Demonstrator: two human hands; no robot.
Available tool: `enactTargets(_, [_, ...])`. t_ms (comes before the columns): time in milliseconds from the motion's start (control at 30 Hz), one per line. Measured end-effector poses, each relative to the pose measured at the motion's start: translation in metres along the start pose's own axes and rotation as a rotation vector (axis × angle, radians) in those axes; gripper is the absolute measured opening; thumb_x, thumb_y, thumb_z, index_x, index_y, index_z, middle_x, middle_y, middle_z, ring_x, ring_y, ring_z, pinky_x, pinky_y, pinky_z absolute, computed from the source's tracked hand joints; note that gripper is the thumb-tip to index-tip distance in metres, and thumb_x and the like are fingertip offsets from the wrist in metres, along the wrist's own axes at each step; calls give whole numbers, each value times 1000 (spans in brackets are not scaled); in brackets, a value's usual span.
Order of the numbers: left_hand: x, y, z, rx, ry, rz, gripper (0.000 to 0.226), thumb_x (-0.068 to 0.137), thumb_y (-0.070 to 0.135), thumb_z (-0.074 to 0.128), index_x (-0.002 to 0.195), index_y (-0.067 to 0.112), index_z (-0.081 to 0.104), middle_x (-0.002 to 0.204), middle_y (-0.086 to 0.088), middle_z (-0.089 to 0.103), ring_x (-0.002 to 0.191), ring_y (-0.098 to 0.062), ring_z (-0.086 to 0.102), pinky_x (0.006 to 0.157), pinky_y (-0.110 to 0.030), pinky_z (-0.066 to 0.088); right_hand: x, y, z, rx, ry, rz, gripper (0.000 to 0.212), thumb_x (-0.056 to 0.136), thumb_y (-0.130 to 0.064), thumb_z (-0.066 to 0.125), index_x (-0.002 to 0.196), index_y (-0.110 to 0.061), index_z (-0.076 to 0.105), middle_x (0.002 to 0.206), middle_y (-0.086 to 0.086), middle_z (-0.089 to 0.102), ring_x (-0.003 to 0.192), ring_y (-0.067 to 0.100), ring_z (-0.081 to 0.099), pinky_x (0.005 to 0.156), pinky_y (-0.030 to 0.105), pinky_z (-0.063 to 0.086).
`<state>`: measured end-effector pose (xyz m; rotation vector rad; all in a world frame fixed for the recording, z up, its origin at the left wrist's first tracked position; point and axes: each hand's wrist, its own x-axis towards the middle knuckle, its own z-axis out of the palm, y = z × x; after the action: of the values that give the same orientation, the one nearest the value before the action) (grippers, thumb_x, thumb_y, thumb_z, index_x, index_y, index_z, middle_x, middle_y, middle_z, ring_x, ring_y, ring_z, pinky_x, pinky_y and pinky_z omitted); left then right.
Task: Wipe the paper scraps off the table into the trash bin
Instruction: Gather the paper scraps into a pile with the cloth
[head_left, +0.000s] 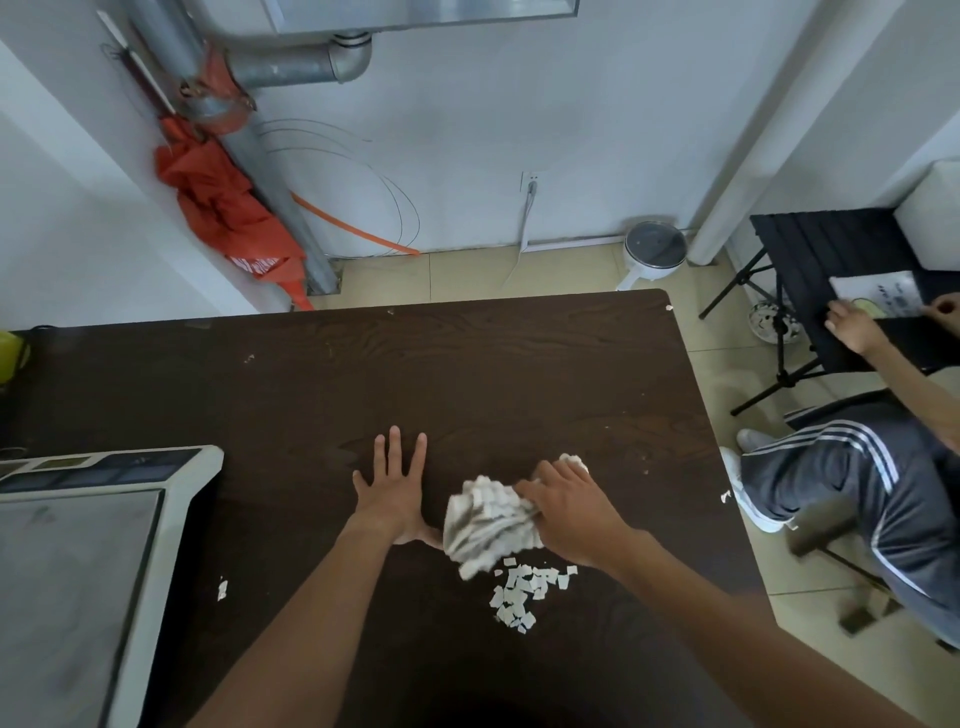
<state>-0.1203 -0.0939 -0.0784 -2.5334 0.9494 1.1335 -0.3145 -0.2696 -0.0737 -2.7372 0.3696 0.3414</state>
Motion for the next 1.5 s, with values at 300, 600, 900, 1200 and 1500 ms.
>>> enactTargets(300, [-1,2,-2,20,-12,-7,159,56,64,88,152,27,-33,153,-11,-48,143,-34,-40,119,-68,5,22,45,-42,125,-6,135,45,89,-14,53,133,-23,55,116,5,58,106,27,58,91,34,44])
enactTargets(600, [2,5,-4,23,-33,-24,159,58,62,88,150,27,-36,150,-10,-51,141,-34,-41,118,-69,3,78,100,-71,-87,107,142,55,88,-9,49,141,-26,51,136,2,53,131,23,44,115,36,23])
enactTargets(900, [0,10,-9,30,-51,-26,158,59,63,87,150,25,-37,151,-12,-50,141,-36,-41,118,-70,4,114,121,-78,-121,85,131,52,91,-15,53,142,-24,49,140,2,51,133,24,42,116,39,24])
enactTargets(1200, [7,11,-7,35,-59,-44,160,58,63,88,147,25,-40,150,-12,-50,137,-35,-44,118,-69,4,136,183,-110,-112,110,389,50,89,-13,46,137,-23,48,129,11,54,119,35,52,99,44,38])
enactTargets(1500, [2,14,-7,51,-58,-64,162,56,66,87,146,27,-41,149,-10,-52,141,-34,-42,119,-67,4,130,232,-112,6,178,494,39,90,-17,46,128,-19,47,128,15,48,116,37,49,90,45,38])
